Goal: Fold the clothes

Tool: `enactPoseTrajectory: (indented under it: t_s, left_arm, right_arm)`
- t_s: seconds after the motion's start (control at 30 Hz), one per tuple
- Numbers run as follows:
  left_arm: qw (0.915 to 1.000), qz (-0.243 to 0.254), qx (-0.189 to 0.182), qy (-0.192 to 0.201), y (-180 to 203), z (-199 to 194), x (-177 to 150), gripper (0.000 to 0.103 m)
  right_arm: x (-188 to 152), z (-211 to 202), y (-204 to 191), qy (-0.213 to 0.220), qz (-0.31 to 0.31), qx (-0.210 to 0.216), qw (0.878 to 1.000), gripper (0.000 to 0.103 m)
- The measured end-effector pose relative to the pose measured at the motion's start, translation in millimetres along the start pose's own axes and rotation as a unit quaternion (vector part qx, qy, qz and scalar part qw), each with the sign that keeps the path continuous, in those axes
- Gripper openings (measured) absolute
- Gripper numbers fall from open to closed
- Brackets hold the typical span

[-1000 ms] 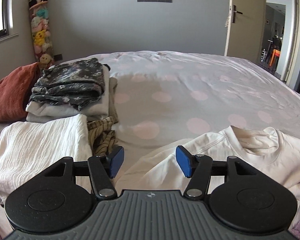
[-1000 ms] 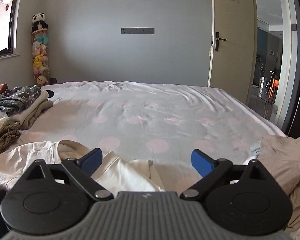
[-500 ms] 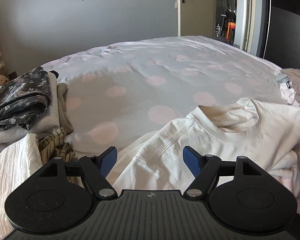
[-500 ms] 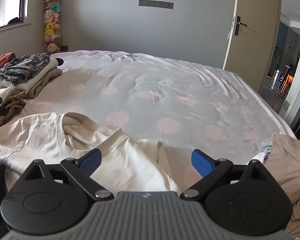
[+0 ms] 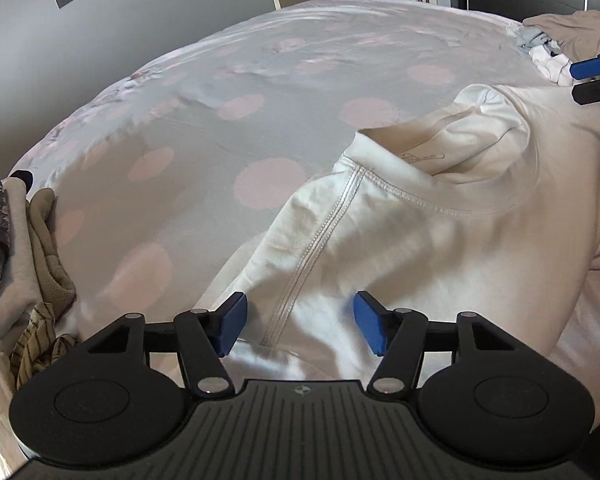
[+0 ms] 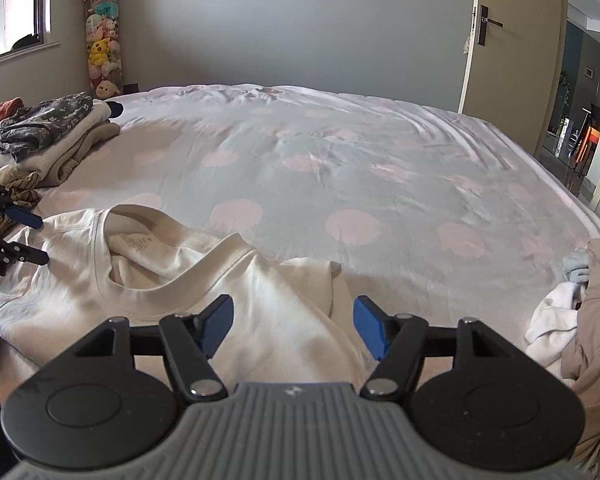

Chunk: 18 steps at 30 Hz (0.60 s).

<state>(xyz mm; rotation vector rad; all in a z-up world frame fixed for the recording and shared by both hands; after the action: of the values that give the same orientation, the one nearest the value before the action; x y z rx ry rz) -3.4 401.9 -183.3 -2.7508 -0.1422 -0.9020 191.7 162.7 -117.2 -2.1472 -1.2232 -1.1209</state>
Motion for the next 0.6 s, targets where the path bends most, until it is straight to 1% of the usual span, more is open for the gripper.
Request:
enactPoseTrajectory:
  t_s: [0.07,0.13,0.2,0.27,0.3,0.33,0.4,0.47,0.6]
  left_arm:
    - [0.9999,-0.011,-0.008,-0.010,-2,9,-1,0.044]
    - [0.9995,-0.020,-0.015,-0.017,-4,14,-1,0.033]
    - [0.9993,-0.024,-0.020,-0.022,-5,16,-1,0.030]
    - [0.9994,-0.018,-0.020,-0.022,-4,12,0,0.024]
    - [0.9995,-0.013,-0.019,-0.022,-3,8,0,0.014]
    - [0.9996,-0.007,-0.018,-0.022,-2,5,1,0.010]
    - [0.9995,-0.003,-0.020,-0.025,1,-2,1,0.007]
    - [0.9995,0.000,-0.019,-0.027,5,-8,0,0.006]
    - [0.9995,0.016,-0.005,-0.026,13,-22,0,0.005]
  right_arm:
    - [-2,4,0,0.002,0.001,0.004,1.000,0.070]
    - [-4,7,-1,0.003,-0.002,0.005,1.000,0.071]
    - [-6,10,-1,0.002,-0.003,0.005,1.000,0.071]
    - [-7,13,1,0.000,0.002,0.008,1.000,0.071]
    - [-7,14,1,0.001,0.005,0.009,1.000,0.071]
    - [-6,13,2,0.003,0.007,0.011,1.000,0.071]
    - [-5,11,1,0.008,0.007,0.013,1.000,0.071]
    - [-5,10,-2,0.012,0.001,0.015,1.000,0.071]
    - [-1,6,-16,0.019,-0.034,0.020,0.999,0.071]
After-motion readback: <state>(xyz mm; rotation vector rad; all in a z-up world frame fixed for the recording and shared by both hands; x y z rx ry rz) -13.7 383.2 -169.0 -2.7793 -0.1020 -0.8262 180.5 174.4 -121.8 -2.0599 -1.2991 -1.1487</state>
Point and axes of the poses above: each gripper's, at about its wrist camera, not at the fingertips, and z roughly the way its jaws point, y to its right, x to its top, the point moved 8 cm from there along z, roughly the way its jaws point, and after that the axes turned 1 degree about y, right-handed, at the moved point
